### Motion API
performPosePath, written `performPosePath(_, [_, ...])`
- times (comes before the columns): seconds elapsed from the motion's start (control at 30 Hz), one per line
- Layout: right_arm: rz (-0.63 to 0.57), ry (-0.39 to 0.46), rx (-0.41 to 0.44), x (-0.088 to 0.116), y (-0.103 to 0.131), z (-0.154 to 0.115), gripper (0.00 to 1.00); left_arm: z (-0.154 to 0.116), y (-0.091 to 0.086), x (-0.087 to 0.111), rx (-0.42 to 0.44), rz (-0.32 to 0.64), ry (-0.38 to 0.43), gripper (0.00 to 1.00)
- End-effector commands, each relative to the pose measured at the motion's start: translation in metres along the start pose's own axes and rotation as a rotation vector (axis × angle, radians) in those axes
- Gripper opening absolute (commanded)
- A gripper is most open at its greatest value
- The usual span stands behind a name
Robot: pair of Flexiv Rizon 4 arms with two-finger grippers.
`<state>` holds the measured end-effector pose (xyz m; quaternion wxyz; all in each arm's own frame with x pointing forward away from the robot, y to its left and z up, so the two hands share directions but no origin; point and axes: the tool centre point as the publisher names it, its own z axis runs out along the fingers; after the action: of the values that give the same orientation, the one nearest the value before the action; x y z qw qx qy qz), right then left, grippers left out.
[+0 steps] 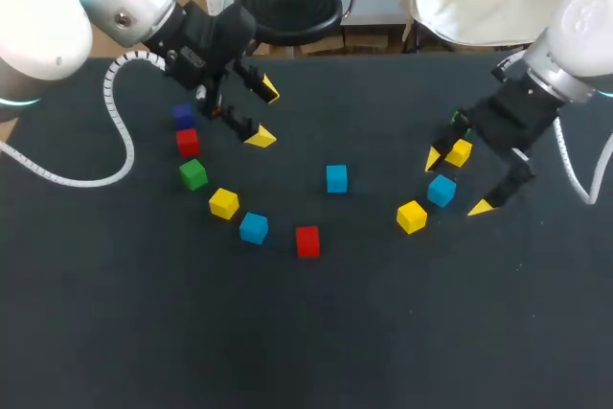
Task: Place the blue cubes, place green cubes on the blue cubes, place the yellow cubes on the green cubes, then place the red cubes on the yellow cubes, and place purple cube on the red cubes.
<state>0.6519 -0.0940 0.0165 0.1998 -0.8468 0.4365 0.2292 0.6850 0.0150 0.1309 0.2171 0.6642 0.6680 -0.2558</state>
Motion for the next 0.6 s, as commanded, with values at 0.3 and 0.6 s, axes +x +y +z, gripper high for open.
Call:
performPosePath(0.3, [0.021, -0.026, -0.052, 0.016, -0.016, 0.009, 1.00, 0.000, 0.000, 0.000, 0.000, -0.001, 0.003, 1.00])
performPosePath(0.6, [0.043, -0.021, -0.064, 0.019, -0.012, 0.016, 0.22, 0.000, 0.000, 0.000, 0.000, -0.001, 0.003, 1.00])
